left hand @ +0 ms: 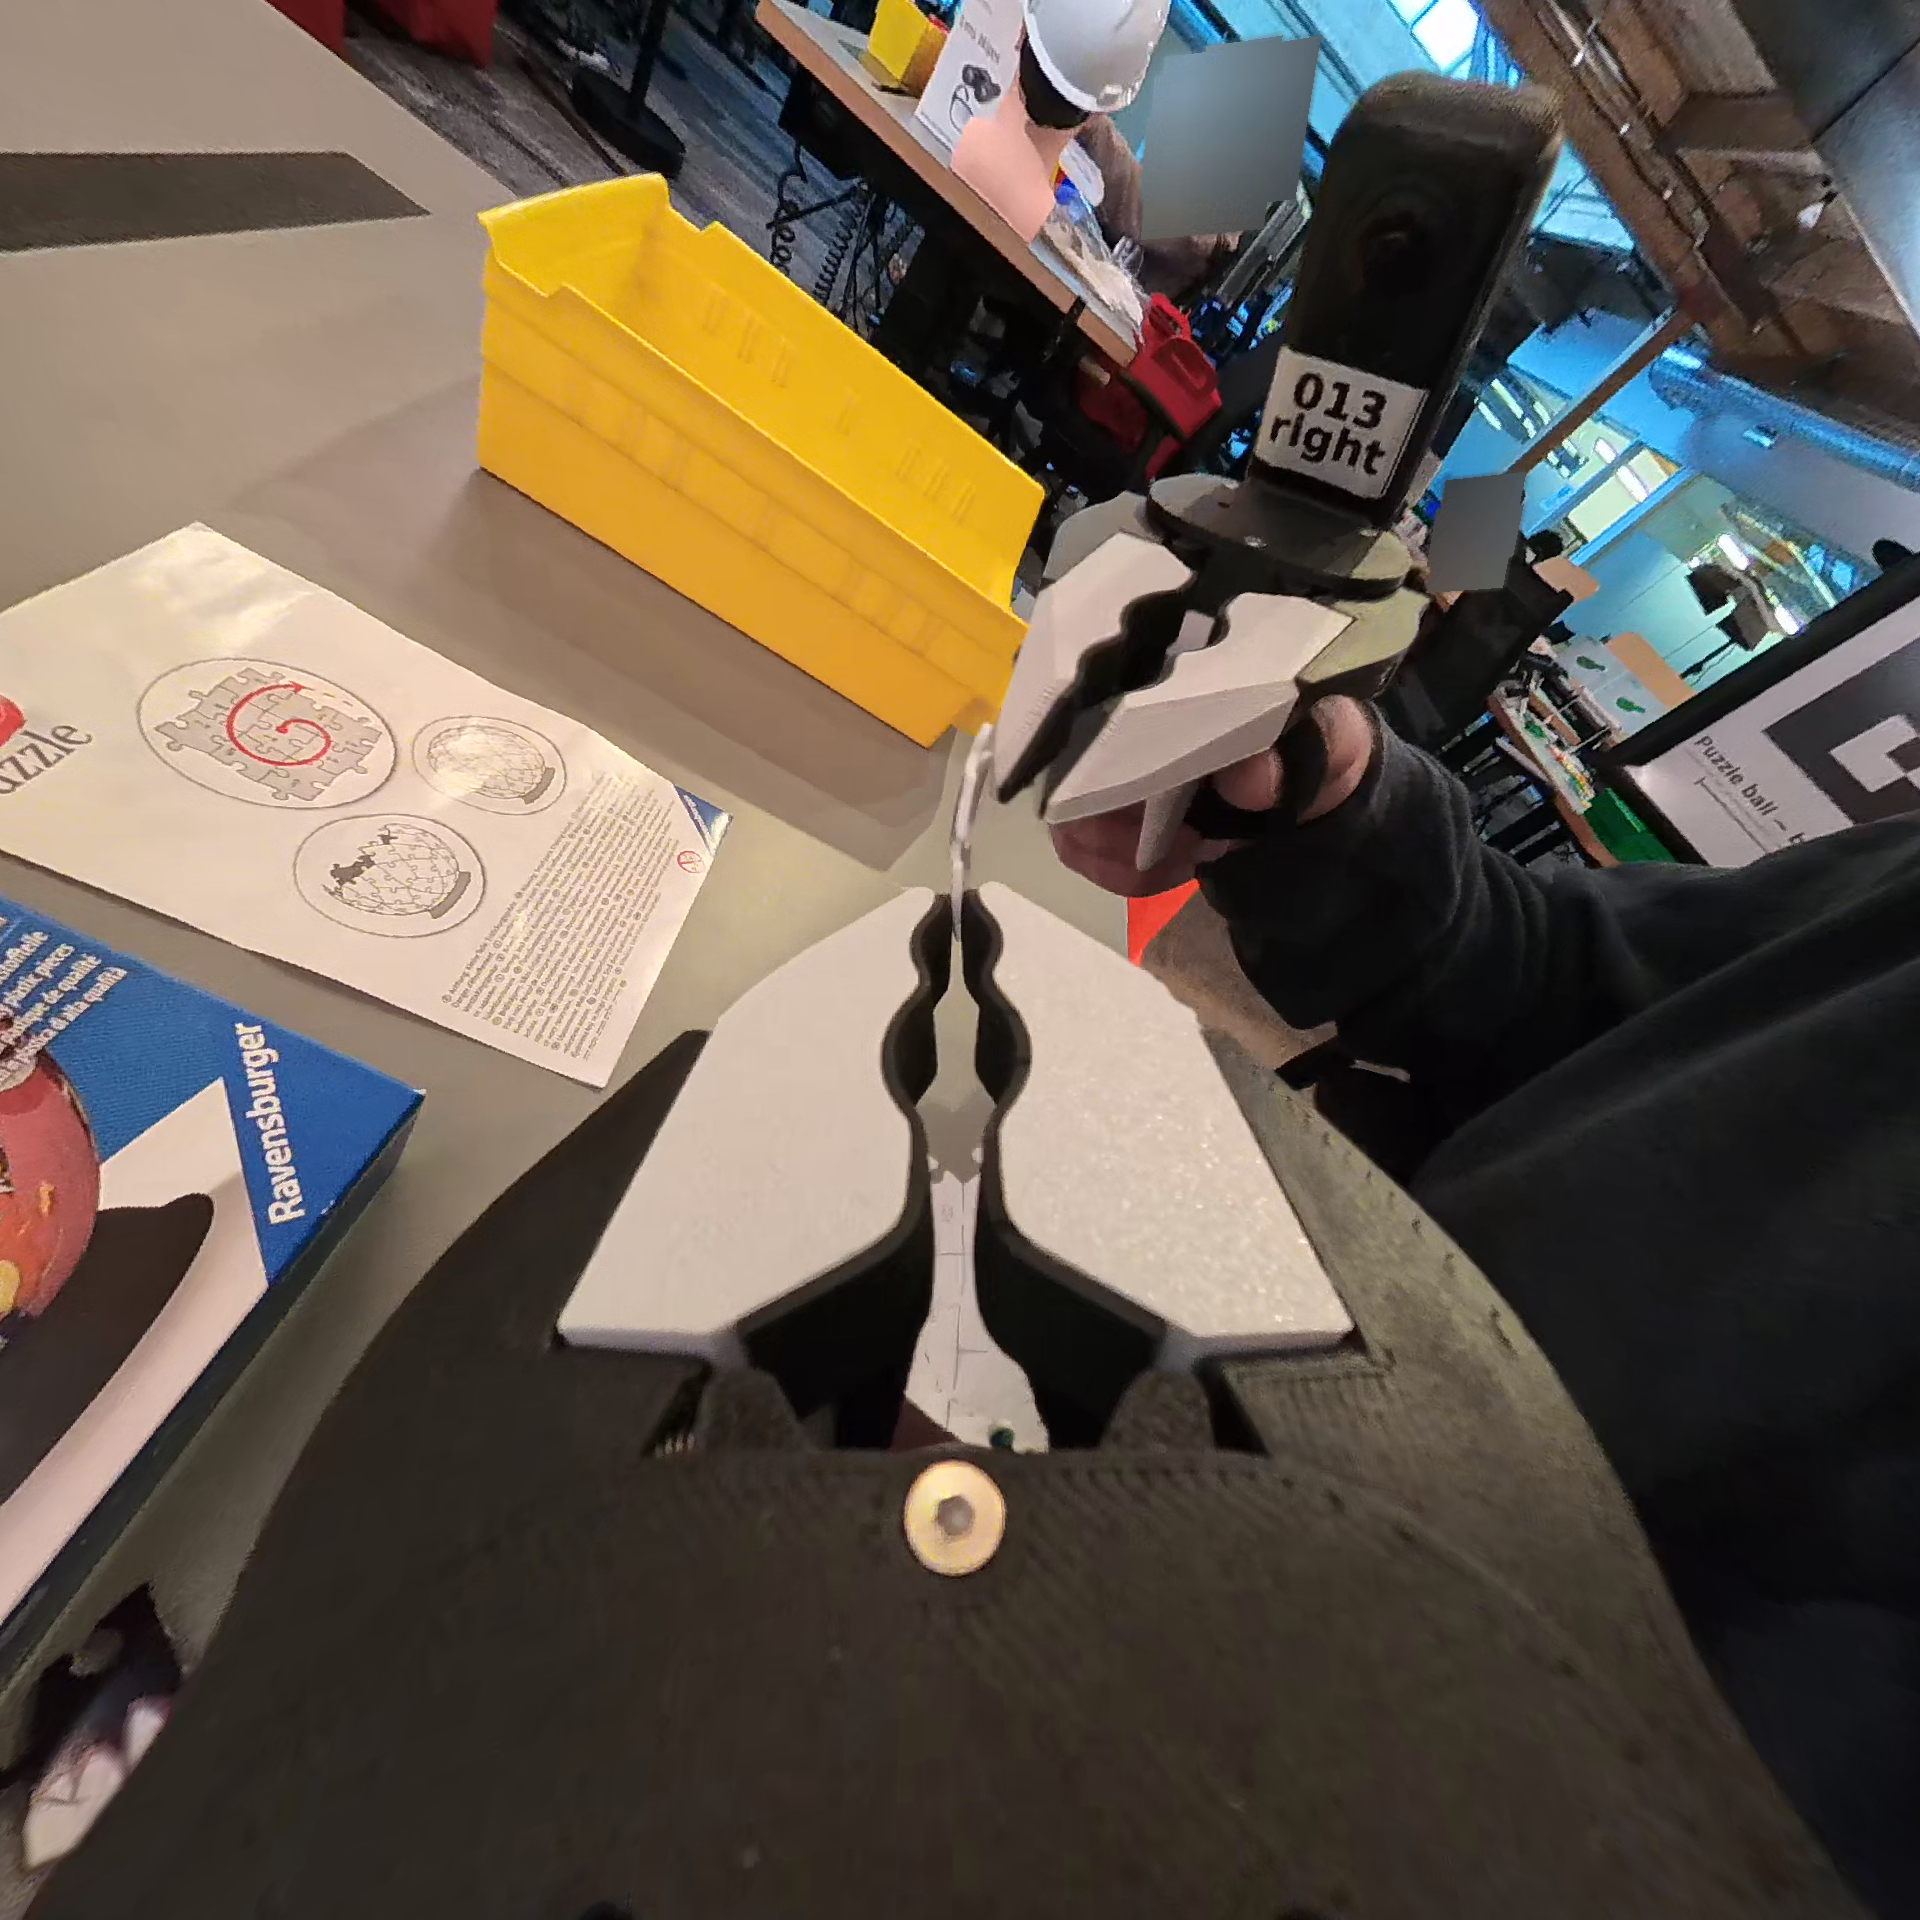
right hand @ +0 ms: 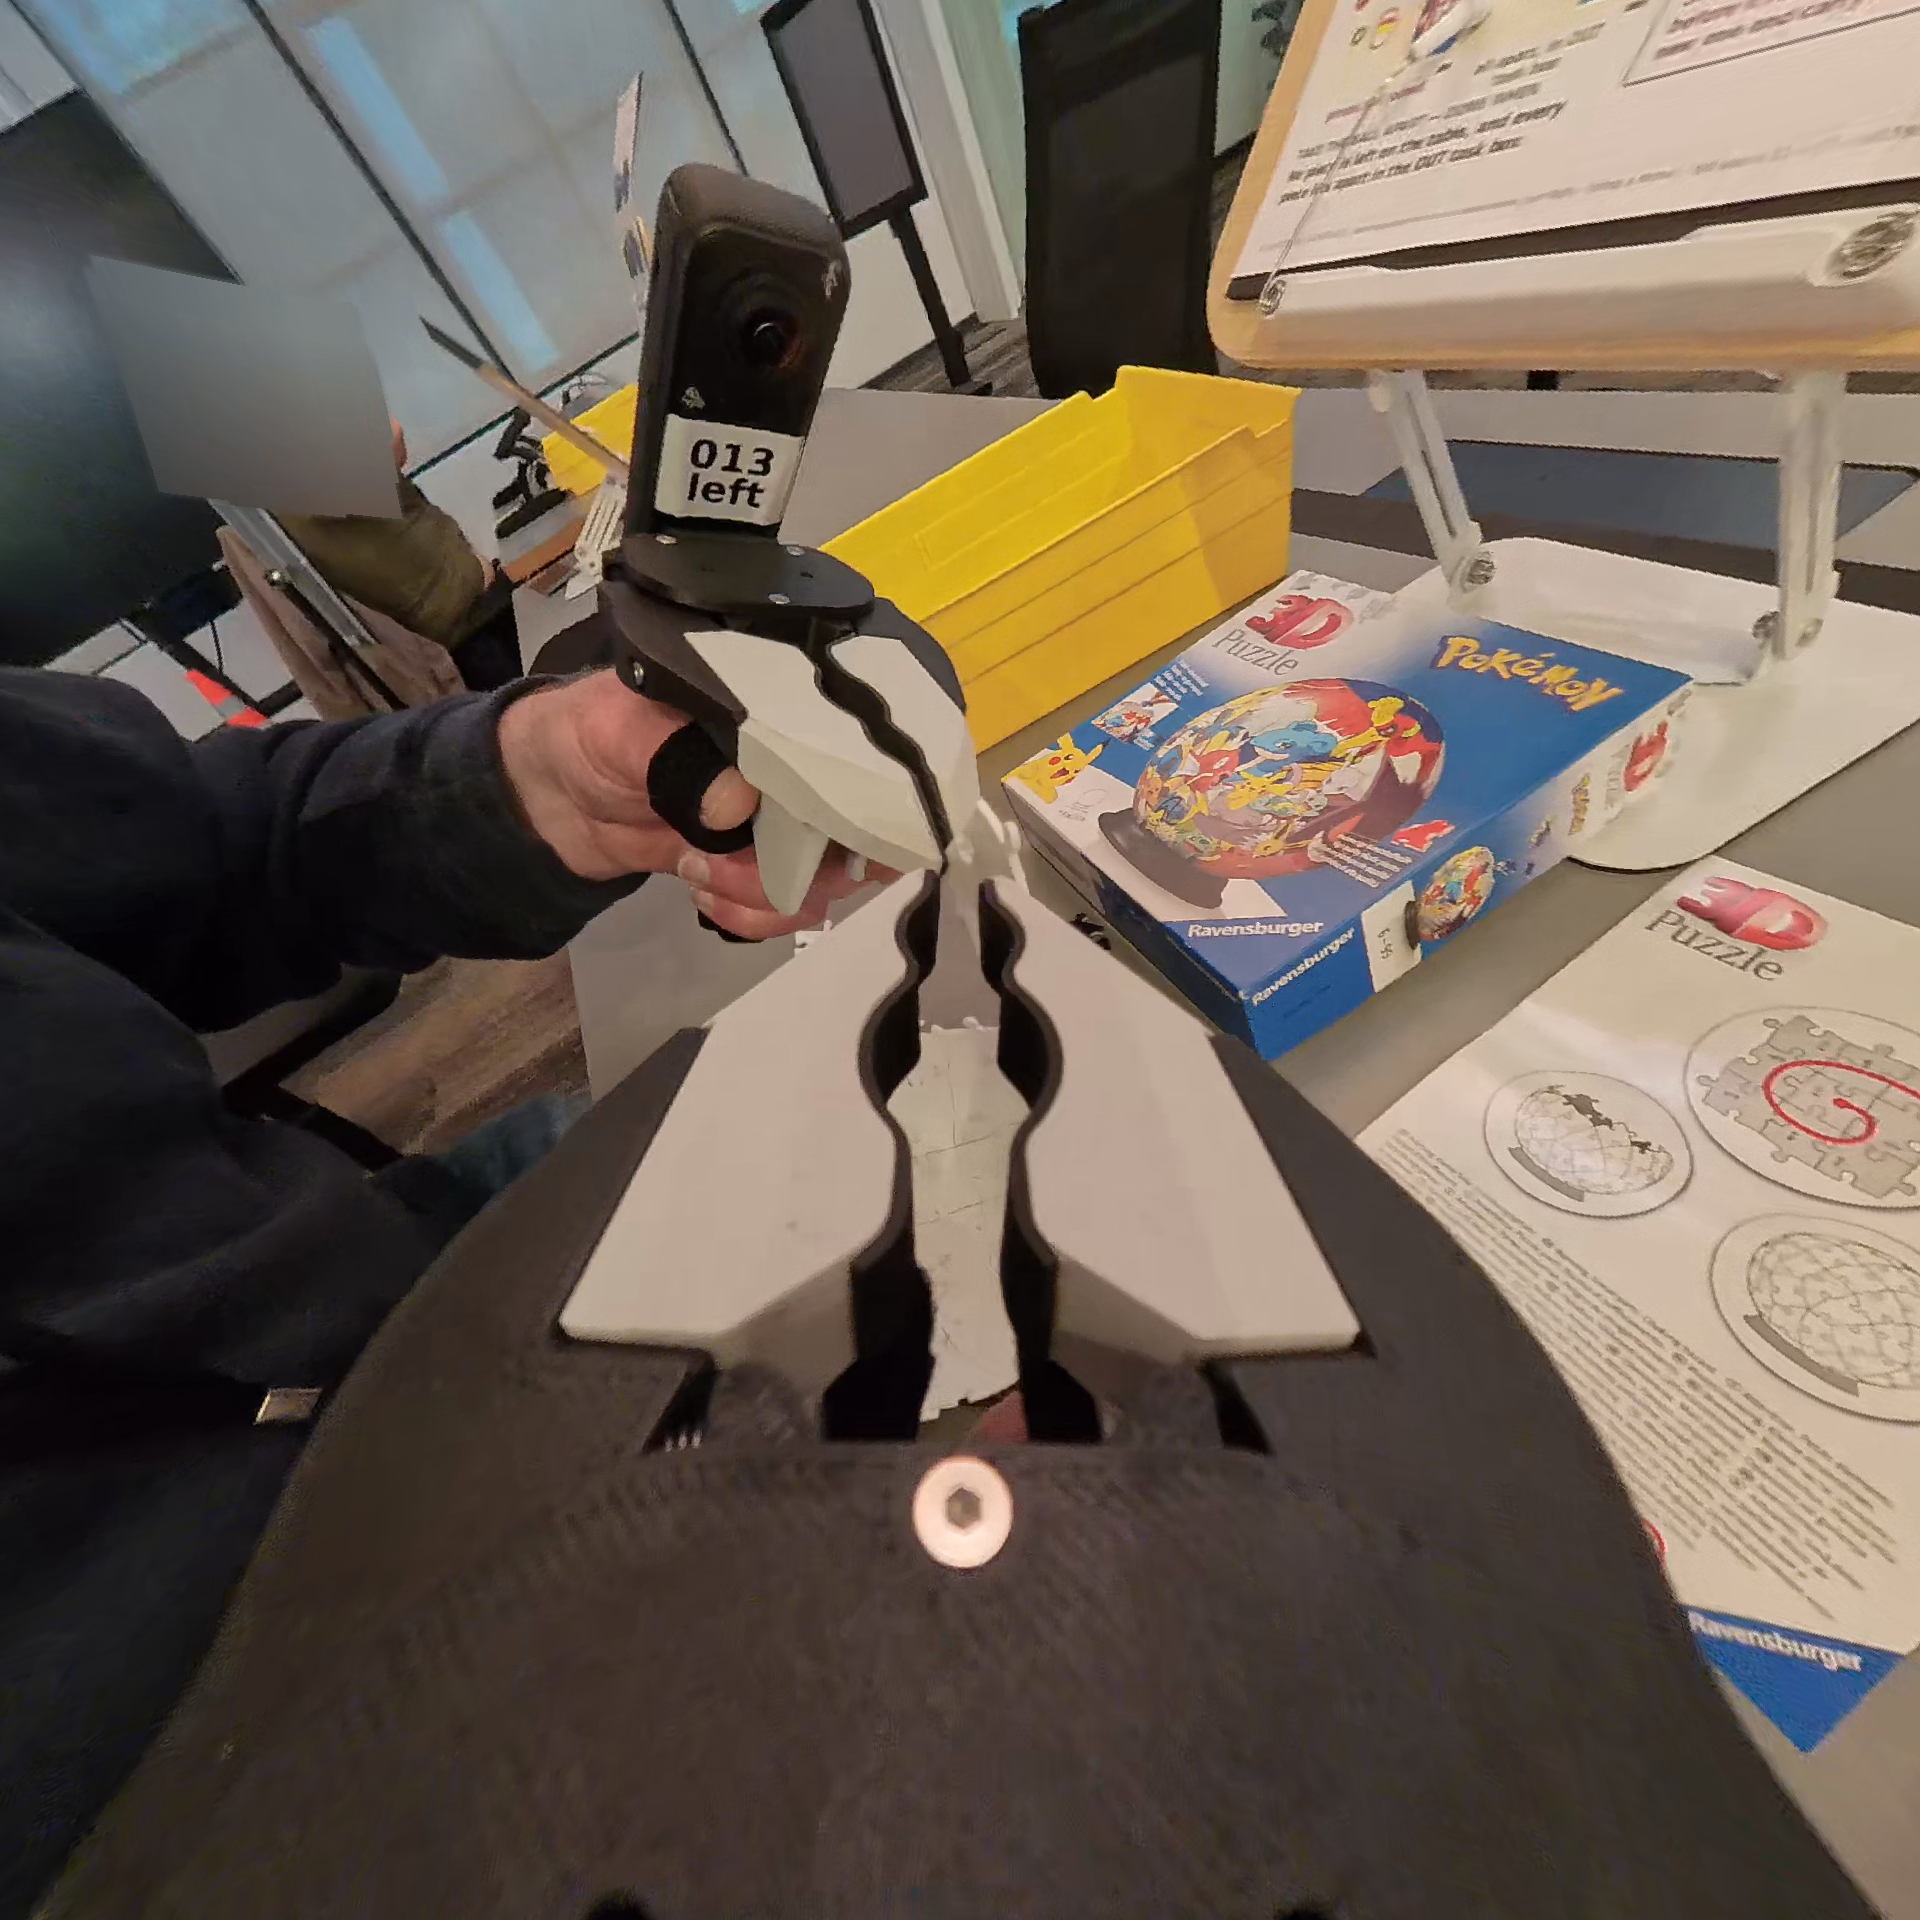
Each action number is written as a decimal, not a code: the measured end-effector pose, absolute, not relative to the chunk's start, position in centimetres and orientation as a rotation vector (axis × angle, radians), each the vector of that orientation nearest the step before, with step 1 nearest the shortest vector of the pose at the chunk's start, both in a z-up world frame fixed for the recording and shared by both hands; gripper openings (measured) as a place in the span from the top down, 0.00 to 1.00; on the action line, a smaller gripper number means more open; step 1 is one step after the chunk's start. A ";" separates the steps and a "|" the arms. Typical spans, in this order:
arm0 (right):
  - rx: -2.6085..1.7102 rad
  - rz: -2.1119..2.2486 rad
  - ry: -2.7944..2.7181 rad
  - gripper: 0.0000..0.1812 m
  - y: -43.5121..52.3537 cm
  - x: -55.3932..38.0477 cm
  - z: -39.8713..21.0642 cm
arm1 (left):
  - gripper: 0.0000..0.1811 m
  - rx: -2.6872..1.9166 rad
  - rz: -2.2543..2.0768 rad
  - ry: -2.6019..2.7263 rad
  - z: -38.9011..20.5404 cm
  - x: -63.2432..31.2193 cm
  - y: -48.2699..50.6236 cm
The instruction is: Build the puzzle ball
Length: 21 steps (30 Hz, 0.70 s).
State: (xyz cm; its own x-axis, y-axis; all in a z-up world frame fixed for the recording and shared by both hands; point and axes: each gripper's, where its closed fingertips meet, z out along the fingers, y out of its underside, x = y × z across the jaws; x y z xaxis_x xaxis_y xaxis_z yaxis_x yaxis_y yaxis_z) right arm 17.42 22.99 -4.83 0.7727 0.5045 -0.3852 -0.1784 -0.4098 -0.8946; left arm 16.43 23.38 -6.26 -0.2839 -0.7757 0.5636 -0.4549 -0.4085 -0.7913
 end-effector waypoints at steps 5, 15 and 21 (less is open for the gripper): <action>-1.858 0.751 -0.172 0.89 23.1 18.4 -5.3 | 0.99 -1.686 -1.829 1.469 -5.8 16.5 23.4; -1.849 0.801 -0.199 0.99 23.1 17.3 -5.4 | 0.99 -1.671 -1.860 1.473 -6.2 16.7 22.3; -2.032 0.738 -0.268 1.00 22.1 18.2 -7.8 | 0.90 -1.686 -1.672 1.592 -7.7 16.2 24.1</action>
State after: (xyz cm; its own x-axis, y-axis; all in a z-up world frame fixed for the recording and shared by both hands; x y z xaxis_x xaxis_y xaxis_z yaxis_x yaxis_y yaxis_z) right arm 18.20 22.12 -7.80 0.7961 0.4584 -0.3952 -0.0979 -0.5468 -0.8315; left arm 16.19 24.06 -7.72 -0.2782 -0.8071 0.5208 -0.4806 -0.3525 -0.8029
